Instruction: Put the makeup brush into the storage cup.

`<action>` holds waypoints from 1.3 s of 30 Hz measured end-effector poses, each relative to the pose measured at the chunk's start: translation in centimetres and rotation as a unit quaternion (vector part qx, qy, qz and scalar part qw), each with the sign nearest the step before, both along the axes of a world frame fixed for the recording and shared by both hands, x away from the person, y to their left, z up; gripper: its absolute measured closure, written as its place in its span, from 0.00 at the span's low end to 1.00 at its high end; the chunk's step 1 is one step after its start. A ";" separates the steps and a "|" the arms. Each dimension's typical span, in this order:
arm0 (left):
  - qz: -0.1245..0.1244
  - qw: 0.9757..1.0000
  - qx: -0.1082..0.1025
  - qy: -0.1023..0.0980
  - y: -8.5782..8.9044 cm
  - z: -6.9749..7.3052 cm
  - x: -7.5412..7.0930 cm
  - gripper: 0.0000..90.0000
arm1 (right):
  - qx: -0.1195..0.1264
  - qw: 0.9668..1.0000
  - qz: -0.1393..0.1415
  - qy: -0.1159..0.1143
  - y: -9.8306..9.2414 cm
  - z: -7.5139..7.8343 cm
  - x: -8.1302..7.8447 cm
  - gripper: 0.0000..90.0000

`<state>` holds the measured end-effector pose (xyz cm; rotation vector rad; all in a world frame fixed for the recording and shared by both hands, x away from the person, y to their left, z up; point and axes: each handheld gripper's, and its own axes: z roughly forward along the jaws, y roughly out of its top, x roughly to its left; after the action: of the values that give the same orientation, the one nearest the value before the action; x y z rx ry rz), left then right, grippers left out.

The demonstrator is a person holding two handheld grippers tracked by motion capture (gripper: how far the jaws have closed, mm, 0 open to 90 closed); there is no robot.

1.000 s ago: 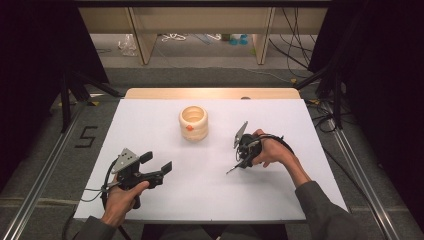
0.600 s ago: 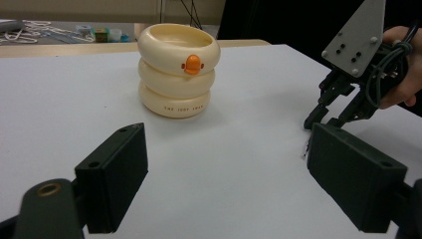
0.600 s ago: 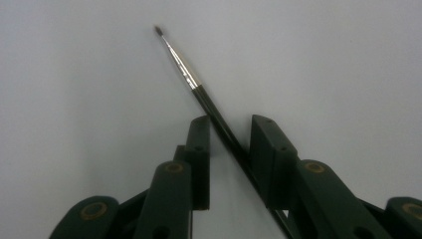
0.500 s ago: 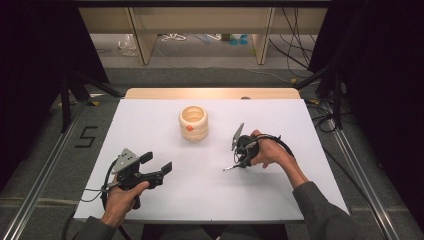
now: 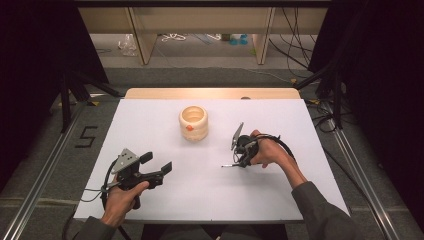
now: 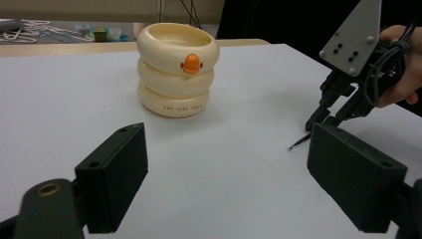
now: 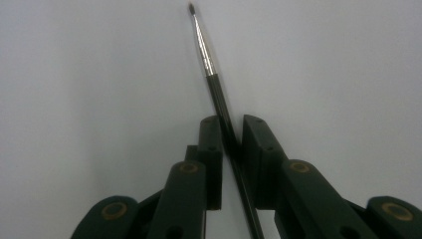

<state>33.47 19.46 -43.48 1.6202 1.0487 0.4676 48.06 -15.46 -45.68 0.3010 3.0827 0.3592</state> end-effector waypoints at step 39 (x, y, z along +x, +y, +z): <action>-0.001 1.000 -0.001 -0.001 0.1 0.1 0.0 0.17 | 0.007 1.000 -0.025 -0.005 0.2 0.7 -0.2 0.95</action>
<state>33.43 19.52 -43.41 1.6179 1.0451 0.4666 47.87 -15.27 -44.95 0.3758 3.0568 0.3793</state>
